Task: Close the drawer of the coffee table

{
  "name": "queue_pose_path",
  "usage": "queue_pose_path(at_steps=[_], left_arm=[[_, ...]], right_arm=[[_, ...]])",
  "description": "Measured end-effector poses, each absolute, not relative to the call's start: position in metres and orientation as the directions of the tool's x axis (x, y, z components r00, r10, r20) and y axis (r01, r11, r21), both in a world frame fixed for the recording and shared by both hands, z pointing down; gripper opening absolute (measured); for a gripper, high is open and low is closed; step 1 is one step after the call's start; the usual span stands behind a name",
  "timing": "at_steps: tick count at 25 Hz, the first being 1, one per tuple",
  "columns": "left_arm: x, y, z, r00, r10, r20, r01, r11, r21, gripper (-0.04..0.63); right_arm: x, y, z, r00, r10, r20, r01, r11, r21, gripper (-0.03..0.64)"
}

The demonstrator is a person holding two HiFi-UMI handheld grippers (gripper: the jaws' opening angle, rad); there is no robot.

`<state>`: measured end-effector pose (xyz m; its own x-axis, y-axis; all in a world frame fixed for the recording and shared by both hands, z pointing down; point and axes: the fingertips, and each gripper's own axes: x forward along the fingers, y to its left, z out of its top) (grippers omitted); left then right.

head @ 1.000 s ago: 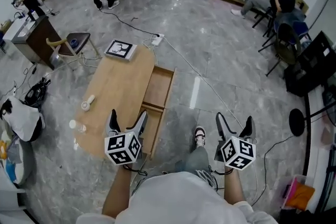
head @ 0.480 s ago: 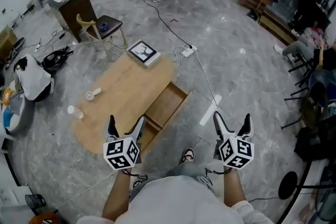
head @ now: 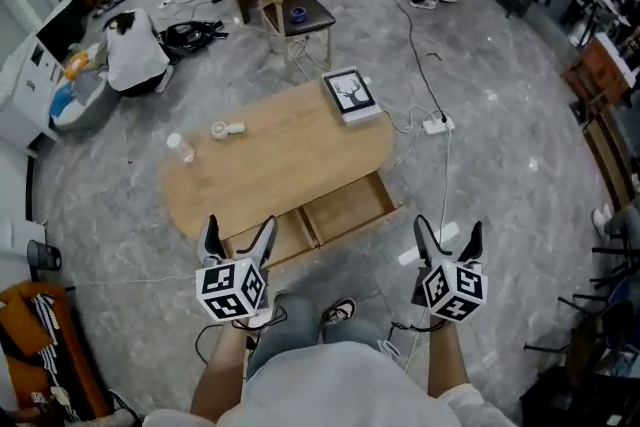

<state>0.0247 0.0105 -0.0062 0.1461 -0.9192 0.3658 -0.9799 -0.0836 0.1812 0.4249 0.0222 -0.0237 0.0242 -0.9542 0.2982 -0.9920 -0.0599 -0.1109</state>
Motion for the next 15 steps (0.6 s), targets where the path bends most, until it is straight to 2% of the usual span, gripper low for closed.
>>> queue_pose_path(at_steps=[8, 15], left_arm=[[-0.053, 0.009, -0.006, -0.071, -0.922, 0.380, -0.976, 0.144, 0.166, 0.523], [-0.069, 0.001, -0.001, -0.075, -0.921, 0.382, -0.978, 0.143, 0.152, 0.523]], right_arm=[[0.343, -0.080, -0.035, -0.178, -0.943, 0.280, -0.982, 0.155, -0.104, 0.588], [0.298, -0.105, -0.024, -0.242, -0.916, 0.319, -0.970, 0.237, -0.056, 0.588]])
